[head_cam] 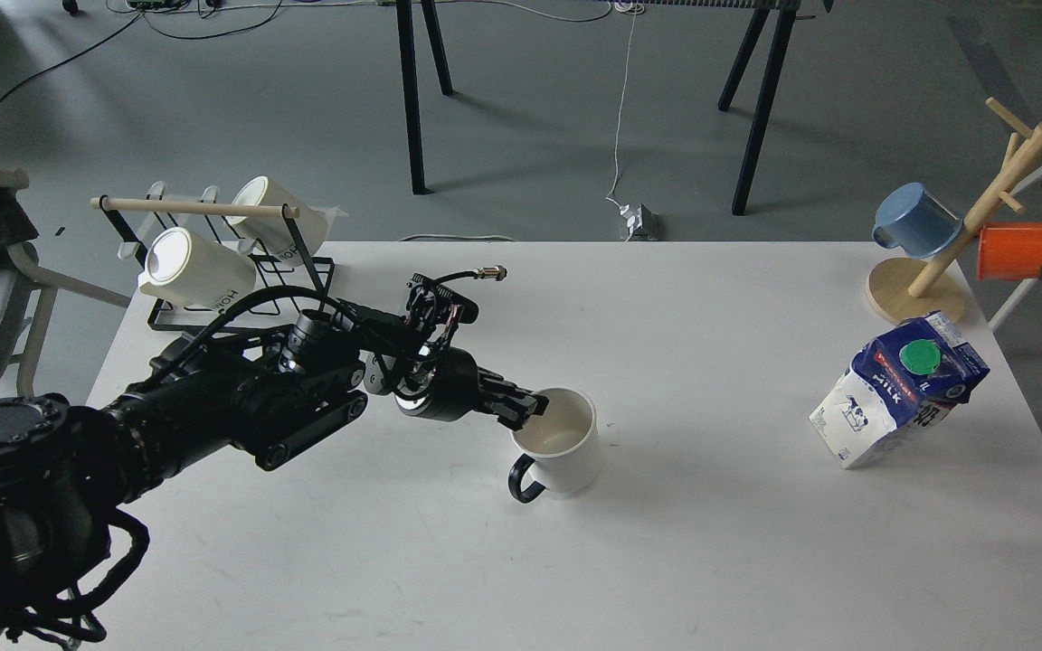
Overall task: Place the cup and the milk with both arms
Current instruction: 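Release the mug and retract the left gripper toward the rack, then reach the right gripper to the milk carton and grasp it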
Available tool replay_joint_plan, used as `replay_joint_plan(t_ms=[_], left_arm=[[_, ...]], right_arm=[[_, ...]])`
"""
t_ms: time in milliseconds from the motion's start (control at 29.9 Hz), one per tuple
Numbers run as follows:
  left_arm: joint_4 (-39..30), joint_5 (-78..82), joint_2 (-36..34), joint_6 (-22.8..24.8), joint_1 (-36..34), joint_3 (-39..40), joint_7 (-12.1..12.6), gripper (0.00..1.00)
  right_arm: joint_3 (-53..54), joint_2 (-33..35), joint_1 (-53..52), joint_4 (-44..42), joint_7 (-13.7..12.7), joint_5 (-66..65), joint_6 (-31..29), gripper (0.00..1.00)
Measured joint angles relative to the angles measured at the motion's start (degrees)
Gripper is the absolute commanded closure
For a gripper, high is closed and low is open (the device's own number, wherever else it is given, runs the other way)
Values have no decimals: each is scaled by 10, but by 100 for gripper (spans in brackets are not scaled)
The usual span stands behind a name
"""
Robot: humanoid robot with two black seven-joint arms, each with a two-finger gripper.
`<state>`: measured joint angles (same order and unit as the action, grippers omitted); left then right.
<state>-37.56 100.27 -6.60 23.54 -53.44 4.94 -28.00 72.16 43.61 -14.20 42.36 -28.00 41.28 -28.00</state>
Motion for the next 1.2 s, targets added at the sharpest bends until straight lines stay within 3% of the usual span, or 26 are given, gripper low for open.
replay_joint_plan(t_ms=[67, 167, 268, 535, 769, 970, 1204], left_arm=[[-5, -3, -8, 9, 0, 4, 0, 38], [-22, -20, -21, 34, 0, 13, 0, 16], [-44, -64, -41, 43, 0, 44, 0, 9], [-74, -238, -142, 45, 0, 169, 0, 6], [-74, -372, -220, 45, -6, 188, 0, 6], [-74, -395, -250, 45, -4, 189, 0, 6], [-74, -395, -255, 45, 5, 189, 0, 5]], right_arm=[[0, 0, 0, 0, 0, 0, 0, 1], [0, 1, 0, 1, 0, 1, 0, 1], [1, 2, 2, 5, 0, 7, 0, 1], [8, 42, 88, 57, 0, 112, 0, 1], [10, 94, 249, 125, 0, 182, 0, 1], [0, 90, 333, 145, 0, 186, 0, 1], [-70, 23, 312, 175, 0, 164, 0, 1]])
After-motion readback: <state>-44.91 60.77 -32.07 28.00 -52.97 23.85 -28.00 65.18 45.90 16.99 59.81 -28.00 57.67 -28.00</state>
